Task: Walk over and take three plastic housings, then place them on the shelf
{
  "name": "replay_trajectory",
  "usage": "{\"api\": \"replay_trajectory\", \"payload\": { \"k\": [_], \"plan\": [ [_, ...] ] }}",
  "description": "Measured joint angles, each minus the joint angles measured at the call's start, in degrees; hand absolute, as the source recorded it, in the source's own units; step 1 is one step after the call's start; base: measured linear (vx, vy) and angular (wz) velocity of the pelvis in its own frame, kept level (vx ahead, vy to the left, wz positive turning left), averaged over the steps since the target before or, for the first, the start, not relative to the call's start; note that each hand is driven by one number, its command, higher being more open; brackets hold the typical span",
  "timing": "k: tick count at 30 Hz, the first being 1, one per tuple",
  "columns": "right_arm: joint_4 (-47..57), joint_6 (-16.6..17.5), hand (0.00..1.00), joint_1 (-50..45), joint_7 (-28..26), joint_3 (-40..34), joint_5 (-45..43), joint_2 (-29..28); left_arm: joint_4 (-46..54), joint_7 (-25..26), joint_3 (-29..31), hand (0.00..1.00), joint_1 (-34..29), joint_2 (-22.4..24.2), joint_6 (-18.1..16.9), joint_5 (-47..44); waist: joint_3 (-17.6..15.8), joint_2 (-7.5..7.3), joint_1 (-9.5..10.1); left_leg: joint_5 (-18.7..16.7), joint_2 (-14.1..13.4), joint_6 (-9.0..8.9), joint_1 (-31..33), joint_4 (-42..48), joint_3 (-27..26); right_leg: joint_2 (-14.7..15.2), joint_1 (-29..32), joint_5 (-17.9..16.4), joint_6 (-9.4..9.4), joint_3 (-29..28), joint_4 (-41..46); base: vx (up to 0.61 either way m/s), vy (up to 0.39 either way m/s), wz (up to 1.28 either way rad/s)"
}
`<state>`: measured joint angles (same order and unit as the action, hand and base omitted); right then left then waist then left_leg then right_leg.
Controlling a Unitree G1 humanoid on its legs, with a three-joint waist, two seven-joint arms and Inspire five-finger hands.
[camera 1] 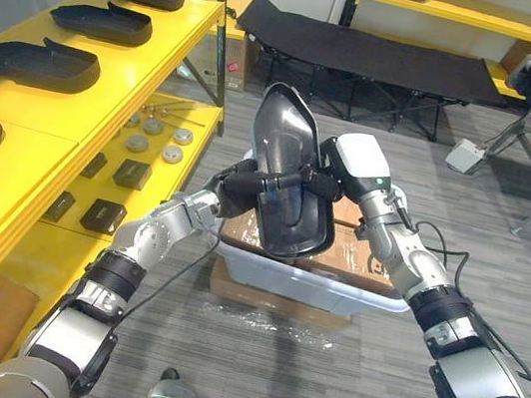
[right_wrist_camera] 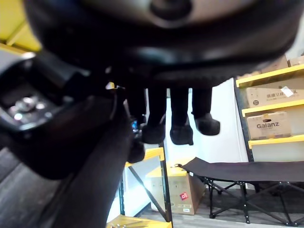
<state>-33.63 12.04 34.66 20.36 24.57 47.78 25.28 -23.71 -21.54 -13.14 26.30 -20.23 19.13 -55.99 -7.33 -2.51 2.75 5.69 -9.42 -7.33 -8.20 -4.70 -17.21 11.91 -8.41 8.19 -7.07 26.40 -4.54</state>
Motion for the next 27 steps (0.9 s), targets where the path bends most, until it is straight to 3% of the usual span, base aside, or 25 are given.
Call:
{"api": "replay_trajectory", "payload": {
  "k": [2, 11, 14, 24, 27],
  "plan": [
    [-0.01, 0.15, 0.0, 0.01, 0.01, 0.0, -1.18, 0.06, 0.0, 0.06, -0.08, 0.0, 0.0, 0.0, 0.0, 0.02, 0.0, 0.0, 0.01, 0.02, 0.0, 0.0, -0.02, 0.0, -0.02, 0.0, 0.0, 0.0, 0.0, -0.02, 0.0, 0.0, 0.0, 0.0],
    [0.43, 0.95, 0.0, 0.37, 0.12, -0.3, -3.77, -0.84, 0.01, 8.82, -2.03, 0.0, -0.06, 0.93, -2.09, 0.44, 0.02, 0.04, 0.02, 0.06, -0.01, 0.0, -0.05, -0.01, -0.16, -0.03, 0.11, 0.03, 0.03, -0.18, 0.0, 0.0, 0.0, 0.0],
    [1.47, 1.08, 0.0, 0.87, 0.15, -0.41, -4.48, -1.5, -0.34, 11.86, -1.56, 0.0, -0.11, 1.81, -4.97, 2.68, 0.02, 0.05, -0.02, 0.06, -0.02, -0.01, -0.07, -0.01, -0.35, -0.04, 0.23, 0.08, 0.09, -0.27, 0.0, 0.0, 0.0, -0.02],
    [3.06, -0.54, 0.0, 0.64, 0.14, -0.88, -10.4, -3.17, 1.02, 13.83, -1.65, 0.0, -2.17, 3.89, -12.97, 4.6, -0.04, 0.22, 0.12, 0.02, -0.02, -0.04, -0.12, -0.02, -0.65, -0.03, 0.45, 0.07, 0.09, -0.67, -0.01, 0.0, 0.0, -0.01],
    [7.55, -0.68, 0.0, -1.88, 0.62, -2.86, -12.79, -3.73, 6.37, 16.29, -1.12, 0.0, -4.62, 4.64, -15.47, 4.92, -0.01, 0.41, -0.09, -0.03, 0.01, -0.08, -0.14, -0.03, -0.85, -0.05, 0.54, 0.07, 0.09, -0.63, 0.02, 0.0, 0.0, -0.01]
  ]
}}
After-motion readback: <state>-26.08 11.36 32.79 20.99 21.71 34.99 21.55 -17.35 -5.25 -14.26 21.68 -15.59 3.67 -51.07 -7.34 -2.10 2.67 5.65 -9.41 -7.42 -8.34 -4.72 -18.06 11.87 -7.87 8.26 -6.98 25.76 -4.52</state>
